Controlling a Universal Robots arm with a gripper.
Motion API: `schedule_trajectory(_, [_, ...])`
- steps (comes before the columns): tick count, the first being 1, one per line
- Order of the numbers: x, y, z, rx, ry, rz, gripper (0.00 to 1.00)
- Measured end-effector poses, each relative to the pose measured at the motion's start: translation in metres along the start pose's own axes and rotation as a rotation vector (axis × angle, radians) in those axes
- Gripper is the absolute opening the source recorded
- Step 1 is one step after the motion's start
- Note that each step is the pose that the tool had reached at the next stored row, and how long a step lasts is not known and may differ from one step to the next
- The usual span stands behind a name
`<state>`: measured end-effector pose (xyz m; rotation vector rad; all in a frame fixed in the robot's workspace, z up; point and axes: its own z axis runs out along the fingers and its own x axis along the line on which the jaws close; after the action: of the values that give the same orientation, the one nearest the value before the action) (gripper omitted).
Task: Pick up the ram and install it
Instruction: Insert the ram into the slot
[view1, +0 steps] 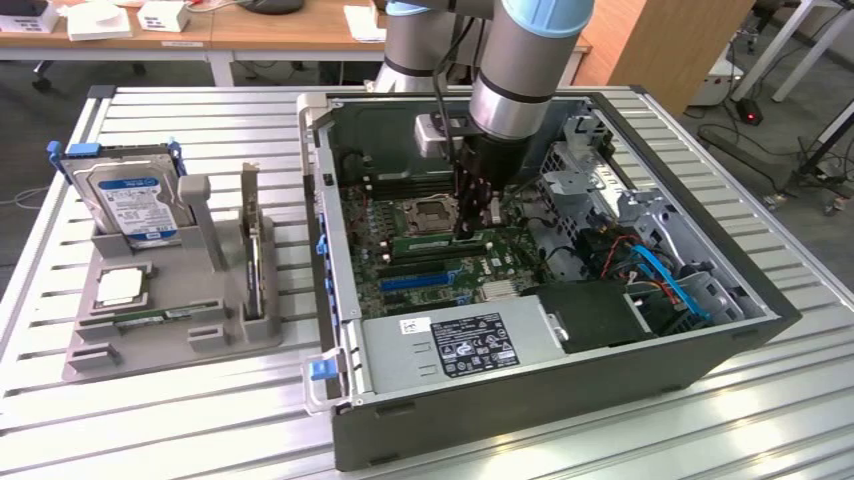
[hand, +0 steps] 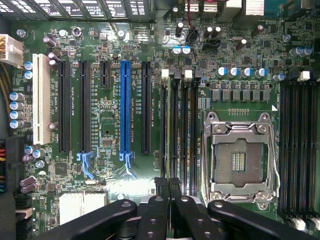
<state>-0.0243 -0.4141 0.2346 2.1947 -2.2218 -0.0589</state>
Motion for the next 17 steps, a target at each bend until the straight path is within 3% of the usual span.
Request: schedule_trajectory(17, [0.0, -0.0013, 0.0002, 0.0005, -0.0008, 0.022, 0.11])
